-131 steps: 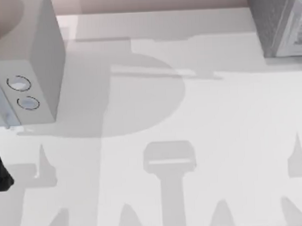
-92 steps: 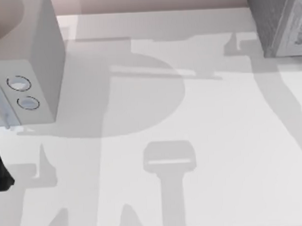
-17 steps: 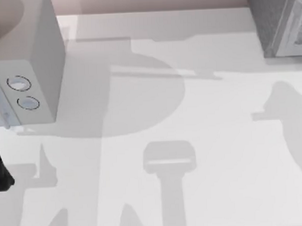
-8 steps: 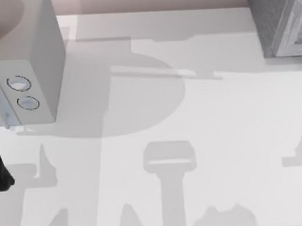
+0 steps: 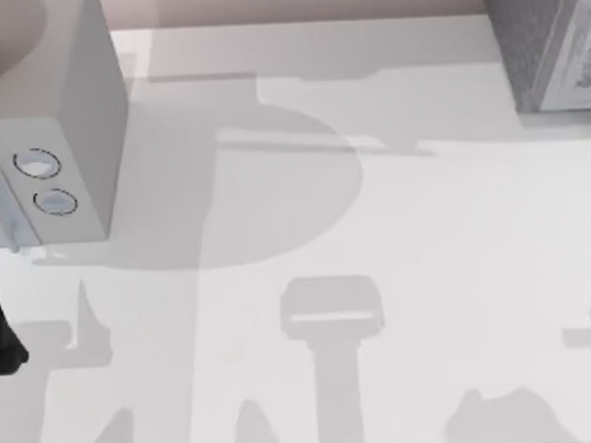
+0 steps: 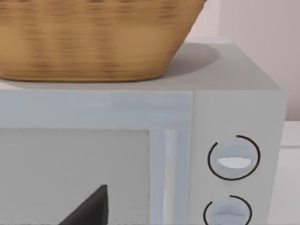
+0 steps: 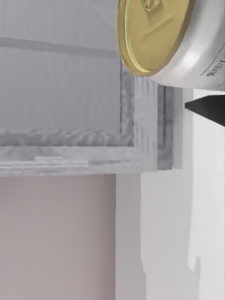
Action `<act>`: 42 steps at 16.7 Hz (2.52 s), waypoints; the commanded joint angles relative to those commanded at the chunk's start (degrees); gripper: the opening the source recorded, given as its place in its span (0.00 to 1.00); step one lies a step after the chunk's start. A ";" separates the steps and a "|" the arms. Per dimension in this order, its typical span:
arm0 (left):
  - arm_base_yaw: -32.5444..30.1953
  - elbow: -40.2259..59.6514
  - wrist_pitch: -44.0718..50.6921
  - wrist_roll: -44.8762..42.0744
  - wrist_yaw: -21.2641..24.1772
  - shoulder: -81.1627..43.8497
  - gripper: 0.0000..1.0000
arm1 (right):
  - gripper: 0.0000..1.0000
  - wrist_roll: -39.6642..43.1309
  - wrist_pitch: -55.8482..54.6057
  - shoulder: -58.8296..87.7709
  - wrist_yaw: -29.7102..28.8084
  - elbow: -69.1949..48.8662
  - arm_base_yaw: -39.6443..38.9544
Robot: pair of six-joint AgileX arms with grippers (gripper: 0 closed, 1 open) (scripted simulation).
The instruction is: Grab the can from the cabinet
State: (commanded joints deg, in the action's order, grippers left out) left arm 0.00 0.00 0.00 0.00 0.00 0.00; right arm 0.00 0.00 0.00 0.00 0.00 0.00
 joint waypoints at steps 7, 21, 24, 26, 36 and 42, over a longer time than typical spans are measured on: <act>0.00 0.00 0.00 0.00 0.00 0.00 1.00 | 0.00 -0.15 -4.91 6.21 3.73 -1.33 1.00; 0.00 0.00 0.00 0.00 0.00 0.00 1.00 | 0.00 -1.45 -63.68 81.01 43.32 -20.12 16.28; 0.00 0.00 0.00 0.00 0.00 0.00 1.00 | 0.00 -1.71 -76.96 98.78 52.09 -24.40 19.80; 0.00 0.00 0.00 0.00 0.00 0.00 1.00 | 0.00 -1.85 -84.61 109.15 57.23 -26.86 21.81; 0.00 0.00 0.00 0.00 0.00 0.00 1.00 | 0.00 -2.11 -100.73 130.70 68.27 -31.96 25.86; 0.00 0.00 0.00 0.00 0.00 0.00 1.00 | 0.00 -2.05 -100.16 131.60 66.45 -32.82 24.03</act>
State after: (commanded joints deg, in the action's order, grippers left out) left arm 0.00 0.00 0.00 0.00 0.00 0.00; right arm -2.05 -100.16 131.60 66.45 -32.82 24.03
